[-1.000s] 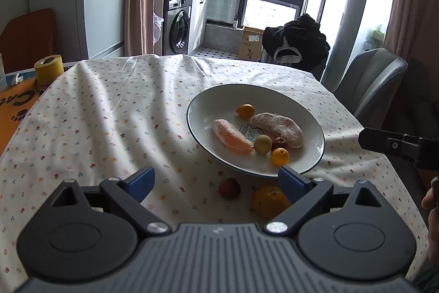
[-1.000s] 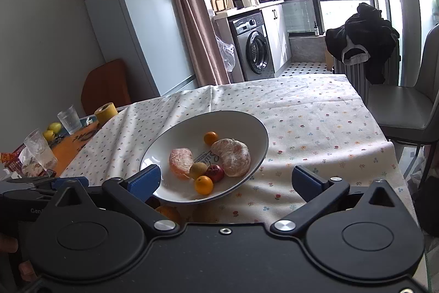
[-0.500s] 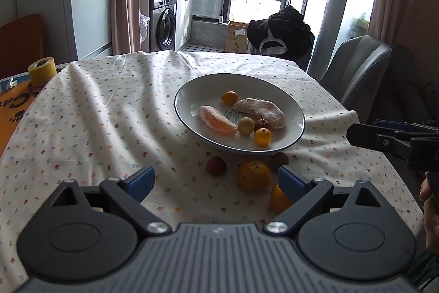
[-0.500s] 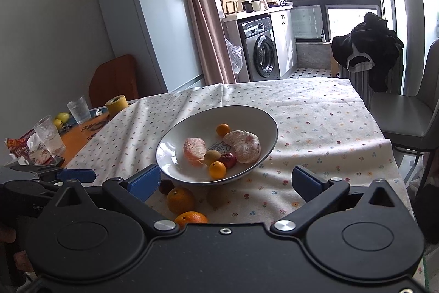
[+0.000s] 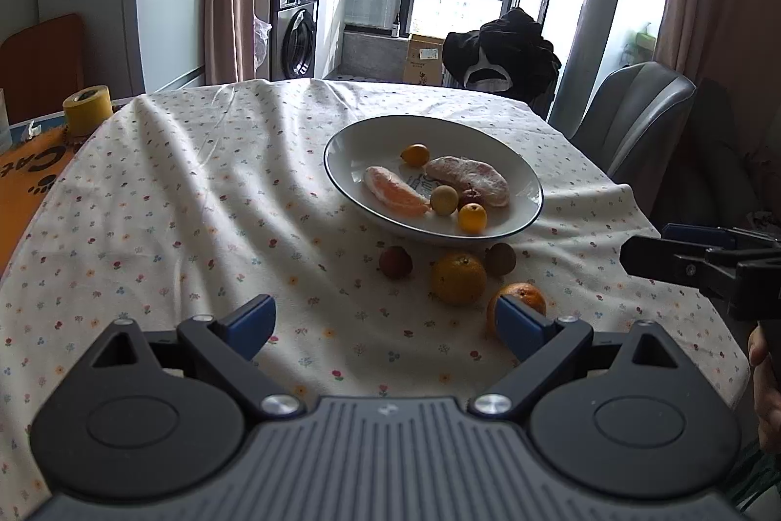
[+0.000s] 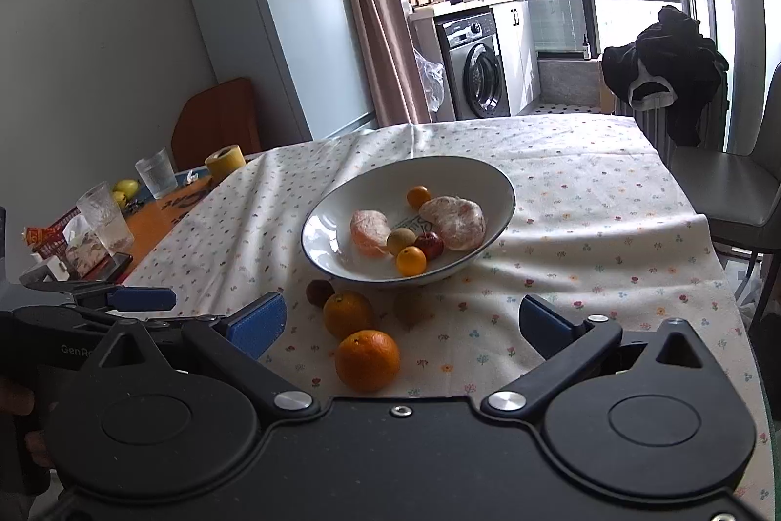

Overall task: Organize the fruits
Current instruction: 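Withdraw both tools from the bowl toward the remaining oranges, then move the right tool to a large orange while the left tool approaches another orange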

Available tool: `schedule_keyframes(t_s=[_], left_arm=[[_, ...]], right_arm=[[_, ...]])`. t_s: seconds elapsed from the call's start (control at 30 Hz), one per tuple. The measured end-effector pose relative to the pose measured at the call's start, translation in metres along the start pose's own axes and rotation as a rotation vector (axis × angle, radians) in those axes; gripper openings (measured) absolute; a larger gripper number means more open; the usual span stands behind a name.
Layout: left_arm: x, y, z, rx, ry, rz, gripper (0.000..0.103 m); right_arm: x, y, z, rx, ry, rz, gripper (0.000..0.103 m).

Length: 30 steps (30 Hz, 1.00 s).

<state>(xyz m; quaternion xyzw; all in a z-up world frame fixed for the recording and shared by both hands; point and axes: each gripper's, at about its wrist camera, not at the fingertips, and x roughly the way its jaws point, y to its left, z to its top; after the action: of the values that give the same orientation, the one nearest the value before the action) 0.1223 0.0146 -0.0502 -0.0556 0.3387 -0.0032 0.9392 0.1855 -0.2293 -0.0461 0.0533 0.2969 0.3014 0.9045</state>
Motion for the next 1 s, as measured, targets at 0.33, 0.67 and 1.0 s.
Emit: schedule_keyframes(t_s=[0.33, 0.67, 1.0], left_arm=[[-0.005, 0.006, -0.007, -0.021, -0.008, -0.006, 0.095], [-0.006, 0.008, -0.014, -0.023, -0.001, -0.012, 0.095], [0.002, 0.013, -0.021, -0.03, 0.019, -0.022, 0.095]], right_arm=[[0.001, 0.013, -0.006, -0.044, 0.044, 0.04, 0.103], [0.005, 0.021, -0.01, -0.065, 0.065, 0.052, 0.102], [0.016, 0.021, -0.019, -0.07, 0.102, 0.039, 0.099]])
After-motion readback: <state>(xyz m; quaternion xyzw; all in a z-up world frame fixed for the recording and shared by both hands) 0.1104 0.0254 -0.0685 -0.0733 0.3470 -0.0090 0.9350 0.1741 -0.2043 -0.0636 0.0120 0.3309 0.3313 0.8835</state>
